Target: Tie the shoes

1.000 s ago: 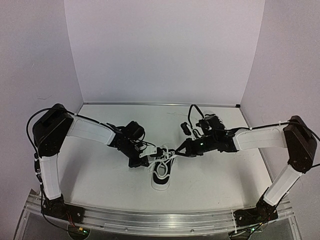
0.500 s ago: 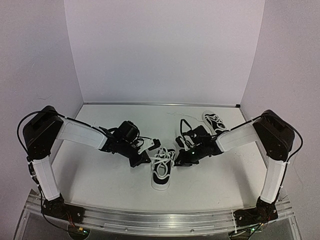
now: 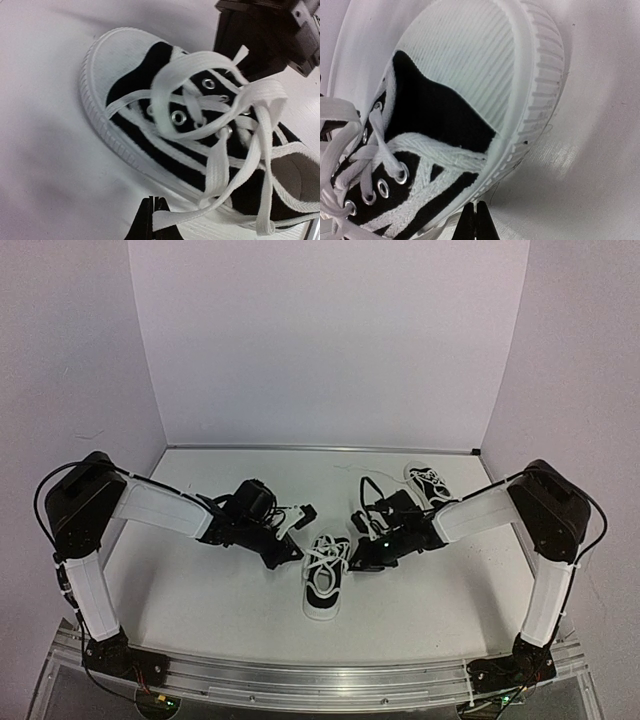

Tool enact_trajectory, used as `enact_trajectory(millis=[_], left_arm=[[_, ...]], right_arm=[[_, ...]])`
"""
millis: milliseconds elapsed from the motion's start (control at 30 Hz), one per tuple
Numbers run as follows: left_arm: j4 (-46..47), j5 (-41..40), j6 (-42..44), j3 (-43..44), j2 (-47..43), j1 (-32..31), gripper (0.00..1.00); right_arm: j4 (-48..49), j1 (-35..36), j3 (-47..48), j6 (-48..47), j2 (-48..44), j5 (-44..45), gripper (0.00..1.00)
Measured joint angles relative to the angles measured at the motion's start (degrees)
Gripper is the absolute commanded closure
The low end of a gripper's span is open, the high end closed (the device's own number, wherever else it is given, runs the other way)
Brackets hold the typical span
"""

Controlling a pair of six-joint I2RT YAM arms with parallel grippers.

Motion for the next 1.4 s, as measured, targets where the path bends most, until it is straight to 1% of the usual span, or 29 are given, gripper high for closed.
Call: enact_trajectory(millis=[133,200,267,400,533,700,833,967,1067,1300,1400], left_arm=[[1.06,0.35,-6.28,-3.18,-2.93,4.85,1.0],[1.35,-0.68,-9.43,-5.57,-6.07,7.66,1.0],[1.59,-3.37,-12.92,-7.62,-10.28,9.59,1.0],[0.17,-11.02,-18.69,-7.98,-17.58,9.77,1.0],[-2.94,-18.59,-23.25,-6.87,-21.97,9.74,1.0],[-7.2,-24.53,-26.85,-6.7,-23.29,10.26,1.0],[-10.77,-28.21,-29.94,-6.84,-23.29,10.71,1.0],[-13.65,-31.38,-33.32,-8.32,-23.29,11.33,1.0],[-16.07,-33.07,-36.27,-10.12,-23.29,13.02,1.0],[-19.05,-34.14,-41.14,-12.32,-21.76,20.28,1.0],[-19.11,-33.88,-42.26,-12.32,-19.94,22.75,1.0]], right_arm=[[0.29,-1.59,-3.51,0.54,-6.14,1.32,1.0],[0.44,-3.3,-5.87,1.26,-11.46,2.65,1.0],[0.56,-4.92,-7.84,2.15,-17.21,4.51,1.0],[0.66,-7.1,-11.52,4.38,-29.34,9.16,1.0],[-1.01,-7.61,-14.67,7.08,-40.19,14.57,1.0],[-6.27,-7.7,-21.84,13.11,-52.99,22.02,1.0],[-13.01,-7.7,-28.42,19.0,-60.38,26.58,1.0],[-18.24,-7.7,-33.31,24.53,-65.72,29.53,1.0],[-21.27,-7.7,-35.63,28.53,-68.4,31.66,1.0],[-25.94,-7.7,-36.32,36.79,-69.1,36.87,1.0],[-30.05,-7.7,-36.07,41.4,-69.25,39.69,1.0]])
